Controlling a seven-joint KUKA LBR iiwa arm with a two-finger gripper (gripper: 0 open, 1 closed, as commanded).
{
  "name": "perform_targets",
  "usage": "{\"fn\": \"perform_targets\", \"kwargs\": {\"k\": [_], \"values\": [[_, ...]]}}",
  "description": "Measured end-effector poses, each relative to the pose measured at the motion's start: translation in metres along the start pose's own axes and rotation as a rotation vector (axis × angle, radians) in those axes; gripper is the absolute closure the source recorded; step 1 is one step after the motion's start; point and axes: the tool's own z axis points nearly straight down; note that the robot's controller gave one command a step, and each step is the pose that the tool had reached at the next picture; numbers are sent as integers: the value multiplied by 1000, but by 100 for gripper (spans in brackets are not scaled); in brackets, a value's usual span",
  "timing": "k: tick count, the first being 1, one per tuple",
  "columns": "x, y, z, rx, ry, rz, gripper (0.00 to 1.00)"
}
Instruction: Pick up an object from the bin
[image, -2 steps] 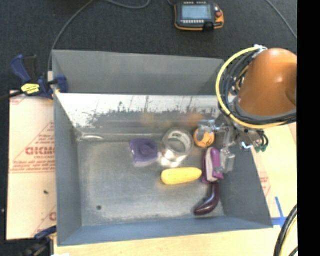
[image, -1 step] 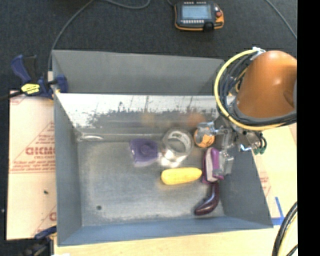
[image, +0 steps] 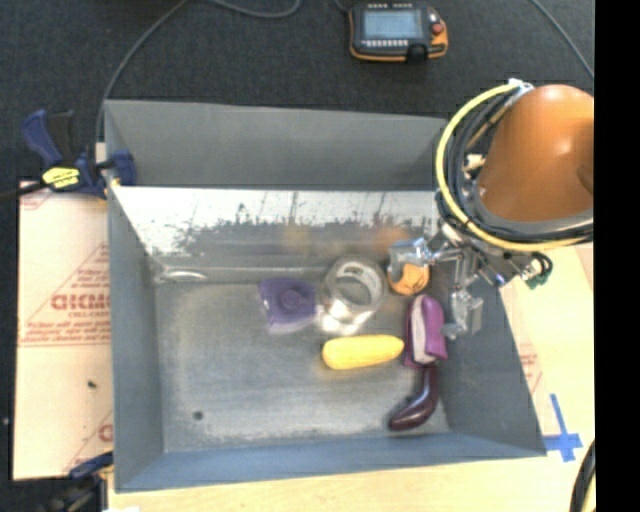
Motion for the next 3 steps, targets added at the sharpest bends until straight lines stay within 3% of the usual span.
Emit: {"fn": "perform_targets", "kwargs": {"k": [1,2,3], "values": [[1,17,47,0,-1,355,0],[-3,16,24,5,-6,19,0],[3,45,101,1,-5,303,0]]}}
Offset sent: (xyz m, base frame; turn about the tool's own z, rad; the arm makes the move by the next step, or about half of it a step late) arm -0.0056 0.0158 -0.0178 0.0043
